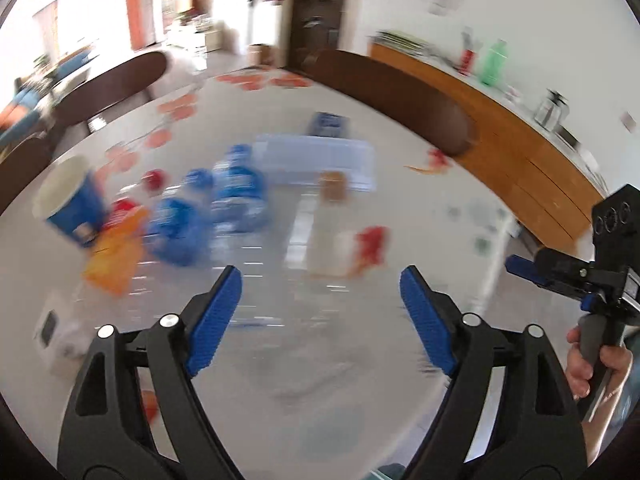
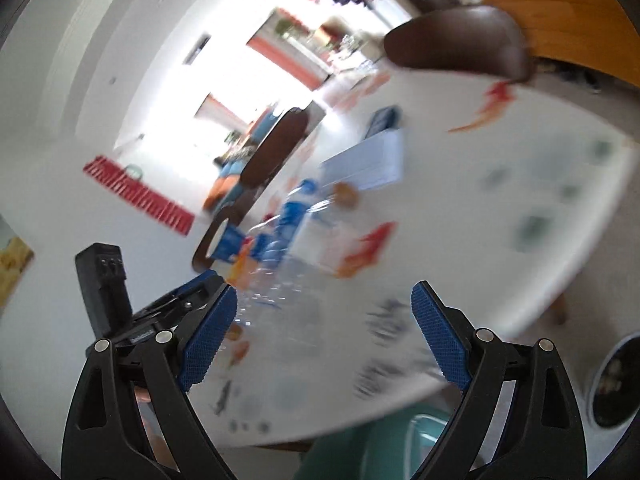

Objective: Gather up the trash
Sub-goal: 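Grasp the brown-capped ribbed bottle with the right gripper while the left grasps a blue-labelled water bottle, then lift both held bottles off the table and turn toward the bin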

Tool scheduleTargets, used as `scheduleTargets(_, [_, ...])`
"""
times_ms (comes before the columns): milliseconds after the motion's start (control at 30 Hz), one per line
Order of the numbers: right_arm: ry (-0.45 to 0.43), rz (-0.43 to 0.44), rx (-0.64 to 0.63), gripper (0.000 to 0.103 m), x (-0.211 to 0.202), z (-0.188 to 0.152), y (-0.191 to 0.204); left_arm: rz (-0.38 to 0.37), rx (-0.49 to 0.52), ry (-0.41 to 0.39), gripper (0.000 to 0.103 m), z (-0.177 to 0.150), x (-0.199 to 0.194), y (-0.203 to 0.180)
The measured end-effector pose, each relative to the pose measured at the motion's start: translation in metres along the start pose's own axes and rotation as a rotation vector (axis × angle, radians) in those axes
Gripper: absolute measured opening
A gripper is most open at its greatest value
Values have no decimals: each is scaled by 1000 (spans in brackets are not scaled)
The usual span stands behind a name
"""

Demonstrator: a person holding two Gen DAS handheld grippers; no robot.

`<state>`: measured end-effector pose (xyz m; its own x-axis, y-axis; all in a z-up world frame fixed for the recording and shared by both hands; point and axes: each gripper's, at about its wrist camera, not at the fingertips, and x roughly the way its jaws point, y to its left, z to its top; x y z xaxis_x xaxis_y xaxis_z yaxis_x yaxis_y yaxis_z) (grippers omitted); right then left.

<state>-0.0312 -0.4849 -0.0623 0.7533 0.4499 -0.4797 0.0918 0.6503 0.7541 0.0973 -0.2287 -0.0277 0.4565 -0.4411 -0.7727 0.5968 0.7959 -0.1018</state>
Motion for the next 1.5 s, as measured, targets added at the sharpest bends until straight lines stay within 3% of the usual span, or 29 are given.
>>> scheduleTargets(167, [84, -34, 8, 89, 49, 4, 18, 23, -84, 45, 87, 1, 20, 44])
scheduleTargets(333, [145, -67, 49, 89, 87, 15, 19, -31, -178, 127, 88, -5, 46, 73])
scheduleTargets(500, [175, -72, 76, 89, 106, 22, 17, -55, -181, 166, 88, -7, 69, 72])
scheduleTargets(767, [248, -177, 71, 89, 145, 33, 18, -78, -233, 197, 88, 0, 85, 81])
scheduleTargets(933, [265, -197, 84, 87, 162, 41, 19, -86, -244, 201, 88, 3, 87, 78])
scheduleTargets(1067, [293, -204, 133, 75, 174, 46, 11, -150, -263, 212, 88, 5, 88, 72])
scheduleTargets(1267, [326, -173, 188, 71, 183, 49, -2, -177, -266, 232, 82, 2, 96, 68])
scheduleTargets(1367, [330, -160, 179, 71, 182, 49, -3, -205, -286, 245, 76, 0, 99, 73])
scheduleTargets(1433, [331, -152, 185, 71, 180, 49, -5, -210, -305, 257, 63, -2, 104, 79])
scheduleTargets(1500, [335, -150, 182, 71, 177, 48, -6, -256, -333, 251, 63, -4, 106, 85])
